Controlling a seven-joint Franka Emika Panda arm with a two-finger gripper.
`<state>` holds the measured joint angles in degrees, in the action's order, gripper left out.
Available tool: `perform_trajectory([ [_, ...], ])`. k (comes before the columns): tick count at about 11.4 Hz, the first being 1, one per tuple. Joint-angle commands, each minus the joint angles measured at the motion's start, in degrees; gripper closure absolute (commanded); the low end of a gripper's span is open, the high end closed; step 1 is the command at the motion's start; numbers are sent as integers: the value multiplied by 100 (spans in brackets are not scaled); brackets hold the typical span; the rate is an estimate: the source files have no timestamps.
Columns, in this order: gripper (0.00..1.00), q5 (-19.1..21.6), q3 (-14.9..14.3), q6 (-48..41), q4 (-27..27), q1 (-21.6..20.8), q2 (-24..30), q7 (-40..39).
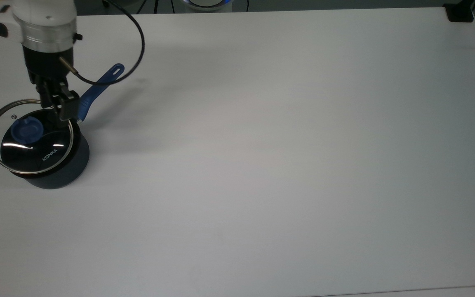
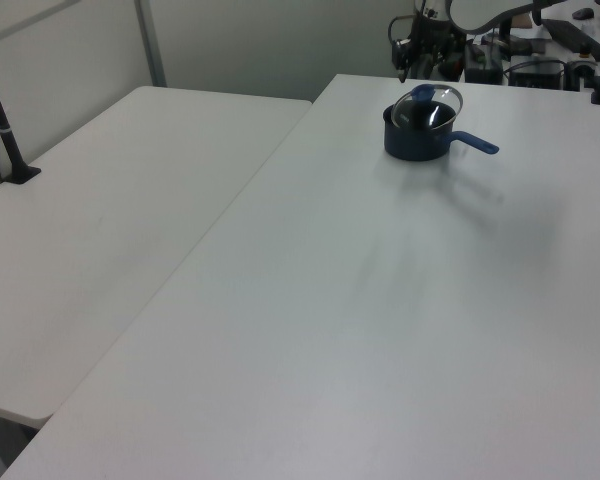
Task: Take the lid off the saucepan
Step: 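Lift the glass lid up off the saucepan rim by its knob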
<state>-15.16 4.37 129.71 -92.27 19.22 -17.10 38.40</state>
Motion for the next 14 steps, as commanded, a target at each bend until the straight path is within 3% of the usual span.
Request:
perform_trajectory([
  [1,24,-48,47,2,-150,240,-48,-149],
  [3,6,-48,47,28,-177,424,-65,-131],
  [4,3,-74,47,29,-177,460,-91,-140],
  [11,1,-539,-6,969,-107,698,-811,229],
  [12,8,-688,-6,986,-98,698,-856,290],
  [14,41,-769,-6,1170,-98,698,-874,352],
])
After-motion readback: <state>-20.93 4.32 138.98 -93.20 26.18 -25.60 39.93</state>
